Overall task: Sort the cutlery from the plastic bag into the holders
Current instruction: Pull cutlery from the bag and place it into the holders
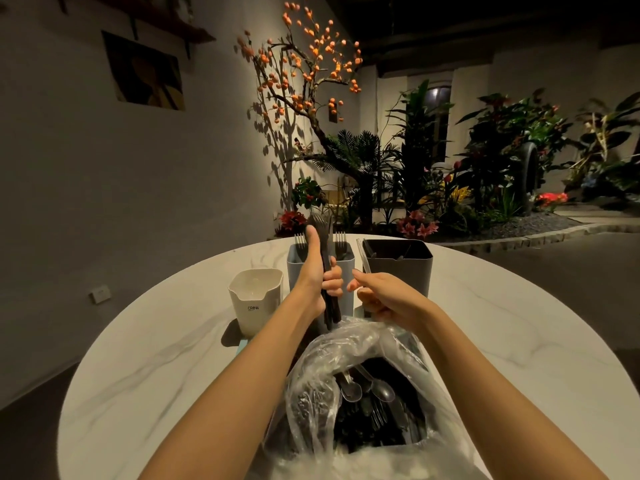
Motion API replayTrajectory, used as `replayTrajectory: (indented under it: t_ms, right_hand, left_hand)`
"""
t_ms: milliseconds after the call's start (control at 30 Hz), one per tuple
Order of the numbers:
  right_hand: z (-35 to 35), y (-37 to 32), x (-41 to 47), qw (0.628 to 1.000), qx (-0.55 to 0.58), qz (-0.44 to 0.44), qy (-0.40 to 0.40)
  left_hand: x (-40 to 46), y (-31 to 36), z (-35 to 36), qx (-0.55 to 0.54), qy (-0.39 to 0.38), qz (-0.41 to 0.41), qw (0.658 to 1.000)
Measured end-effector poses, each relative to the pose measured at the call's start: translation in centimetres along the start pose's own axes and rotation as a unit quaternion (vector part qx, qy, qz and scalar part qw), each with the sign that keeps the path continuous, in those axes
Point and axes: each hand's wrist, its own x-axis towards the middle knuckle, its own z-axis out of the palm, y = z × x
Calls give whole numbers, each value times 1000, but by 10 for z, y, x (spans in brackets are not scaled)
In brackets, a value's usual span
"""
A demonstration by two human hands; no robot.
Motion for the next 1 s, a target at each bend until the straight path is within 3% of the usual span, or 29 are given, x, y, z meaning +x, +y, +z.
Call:
replayTrajectory:
  t_ms: [367, 533, 667, 867, 1000]
  right_hand:
    - [-9, -15, 19, 1000, 15, -2, 0]
    - [-13, -26, 29, 1000, 7, -12, 0]
    - [-16, -32, 39, 1000, 16, -14, 7]
    - [-20, -29, 51, 999, 9, 16, 39]
    - [-22, -26, 55, 999, -10, 26, 28]
  left_hand:
    - [19, 29, 7, 32, 8, 73, 997]
    - [39, 45, 14, -19, 19, 101, 995]
    - [55, 54, 18, 4, 49, 166, 985]
    - [81, 56, 12, 142, 151, 256, 944]
    - [92, 45, 6, 239, 129, 201, 941]
